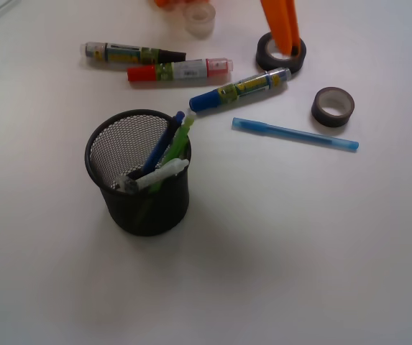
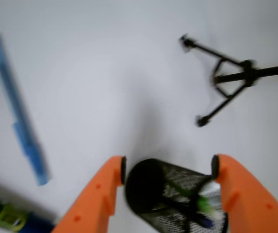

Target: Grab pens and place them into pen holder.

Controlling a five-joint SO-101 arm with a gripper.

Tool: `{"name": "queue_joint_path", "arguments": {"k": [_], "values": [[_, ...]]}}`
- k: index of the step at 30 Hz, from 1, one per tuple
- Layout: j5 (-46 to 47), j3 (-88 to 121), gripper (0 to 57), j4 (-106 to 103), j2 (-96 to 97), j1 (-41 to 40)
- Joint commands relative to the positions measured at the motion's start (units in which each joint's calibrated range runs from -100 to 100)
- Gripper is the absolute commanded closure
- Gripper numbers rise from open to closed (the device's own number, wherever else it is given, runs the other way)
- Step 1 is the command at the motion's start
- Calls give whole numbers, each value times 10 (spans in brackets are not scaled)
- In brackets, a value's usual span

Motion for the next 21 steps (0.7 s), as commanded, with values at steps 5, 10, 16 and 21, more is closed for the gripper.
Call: {"name": "queue_joint_path", "arguments": {"k": [5,10,16,21], "values": [[-21,-65,370,112,160,-71],[-31,-142,370,117,304,-84],[-37,-226,370,132,410,-84],[-36,-330,370,206,490,-74]]}}
